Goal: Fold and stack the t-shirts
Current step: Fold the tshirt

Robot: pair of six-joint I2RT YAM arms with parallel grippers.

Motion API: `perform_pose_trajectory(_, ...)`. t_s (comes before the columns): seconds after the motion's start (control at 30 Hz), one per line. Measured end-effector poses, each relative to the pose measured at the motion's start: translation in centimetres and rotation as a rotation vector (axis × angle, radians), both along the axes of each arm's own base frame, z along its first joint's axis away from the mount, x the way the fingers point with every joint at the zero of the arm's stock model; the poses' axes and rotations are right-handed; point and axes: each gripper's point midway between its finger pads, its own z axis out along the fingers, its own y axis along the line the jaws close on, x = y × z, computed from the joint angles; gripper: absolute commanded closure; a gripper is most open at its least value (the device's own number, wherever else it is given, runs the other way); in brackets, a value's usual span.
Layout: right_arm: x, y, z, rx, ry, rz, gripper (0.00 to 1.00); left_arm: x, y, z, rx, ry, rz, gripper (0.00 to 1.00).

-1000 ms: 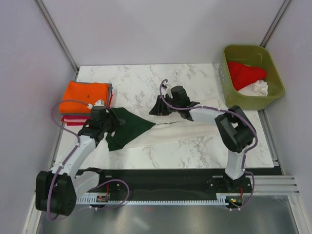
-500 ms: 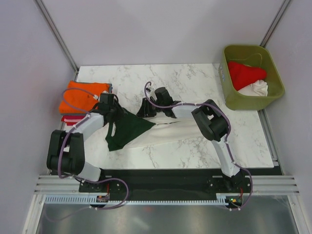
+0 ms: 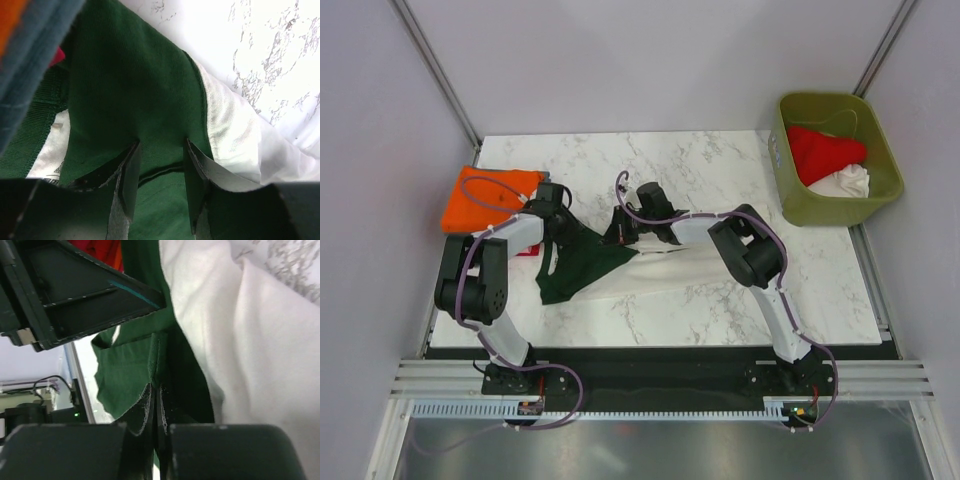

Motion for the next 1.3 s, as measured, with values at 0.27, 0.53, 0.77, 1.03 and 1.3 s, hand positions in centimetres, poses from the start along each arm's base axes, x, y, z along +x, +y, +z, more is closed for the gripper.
perform_pose_trajectory(0.27,-1.2,-0.7,1.1,0.072,0.038,0.032,1.0,0.0,0.2,0.0,0.023,0.004,0.01,0.53)
perform_pose_trajectory(0.53,-4.6,-5.1,2.0,0.09,0.1,0.038,0.96,0.3,0.4,-0.1,0.035,0.015,0.016,0.54)
perform_pose_trajectory(0.77,-7.4,-7.1,2.2,0.108,0.139,0.041,0.69,0.5,0.6,0.0,0.047,0.014,0.023,0.54)
perform_pose_trajectory(1.03,-9.0,-8.1,0.8,0.092,0.186,0.031,0.45,0.4,0.5,0.0,0.06,0.014,0.01,0.54)
perform_pose_trajectory(1.3,-8.1,-7.8,1.0,0.07,0.149,0.029,0.77,0.0,-0.1,0.2,0.095,0.011,-0.037,0.53)
